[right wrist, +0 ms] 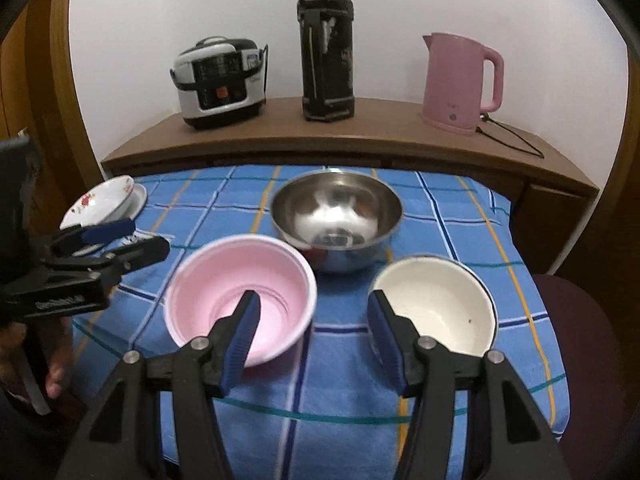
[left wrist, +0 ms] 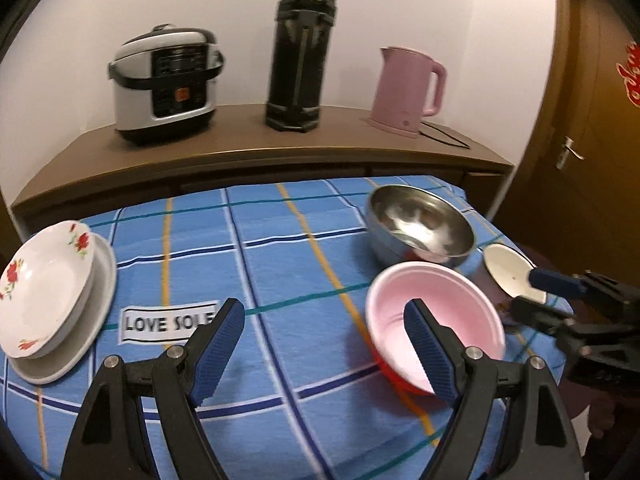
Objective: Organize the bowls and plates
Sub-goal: 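Move the right tool over to the pink plastic bowl, then grasp the rim of the pink plastic bowl with the right tool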
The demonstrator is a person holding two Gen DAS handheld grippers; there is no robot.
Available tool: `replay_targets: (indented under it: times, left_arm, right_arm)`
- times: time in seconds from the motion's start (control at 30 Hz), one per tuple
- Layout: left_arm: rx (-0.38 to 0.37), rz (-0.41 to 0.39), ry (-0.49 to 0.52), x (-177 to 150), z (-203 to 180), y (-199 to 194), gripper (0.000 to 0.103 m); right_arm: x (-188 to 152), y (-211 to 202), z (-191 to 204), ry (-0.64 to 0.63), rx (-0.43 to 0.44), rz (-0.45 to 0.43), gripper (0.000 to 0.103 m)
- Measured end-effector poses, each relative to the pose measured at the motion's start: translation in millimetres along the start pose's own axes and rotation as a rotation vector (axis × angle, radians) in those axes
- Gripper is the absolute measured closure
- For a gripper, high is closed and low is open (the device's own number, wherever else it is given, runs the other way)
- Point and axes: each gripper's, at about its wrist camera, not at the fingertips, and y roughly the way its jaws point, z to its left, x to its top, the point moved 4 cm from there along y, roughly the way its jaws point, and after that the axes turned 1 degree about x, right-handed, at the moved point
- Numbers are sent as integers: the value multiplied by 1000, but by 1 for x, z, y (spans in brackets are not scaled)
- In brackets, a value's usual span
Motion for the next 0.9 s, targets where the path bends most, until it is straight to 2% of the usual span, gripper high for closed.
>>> replay_targets:
  times: [0.03, 0.13, 0.17, 0.2, 0.3, 0.4, 0.43, 0.47, 0.5, 0.53, 0.63, 0.9]
  left_arm:
    - [-2, 5, 12, 0, -5, 1, 20]
    - [-17, 27, 39, -5, -15, 4, 39]
    - [-15, 35, 51, -7, -18, 6, 48]
    - [-16, 46, 60, -8, -20, 9, 52]
    - [-35, 62, 57, -11, -24, 13, 52]
    - [-41, 69, 55, -11, -24, 16, 52]
    - [-45, 73, 54, -12, -25, 18, 52]
    - [-51, 81, 51, -13, -26, 19, 55]
    - [-59, 90, 47, -14, -27, 21, 63]
    - [-68, 100, 46, -15, -29, 23, 66]
    - [-90, 116, 47, -18, -34, 27, 76]
    - [-83, 138, 33, -19, -32, 28, 87]
  right_arm:
    - [-3, 4, -1, 4, 4, 11, 48]
    - [-7, 12, -3, 15, 25, 21, 59]
    - [-9, 13, -3, 16, 30, 23, 62]
    - [-11, 14, -3, 15, 38, 25, 63]
    - [-14, 18, -5, 21, 44, 29, 65]
    - [-17, 22, -5, 22, 50, 30, 71]
    - [-18, 23, -4, 22, 61, 31, 76]
    - [-18, 23, -4, 21, 68, 28, 83]
    - [-19, 23, -3, 21, 75, 19, 86]
    - [-18, 22, -2, 21, 80, 10, 88]
    - [-17, 23, 0, 21, 96, 1, 90]
    - [-9, 14, -1, 37, 104, -44, 92]
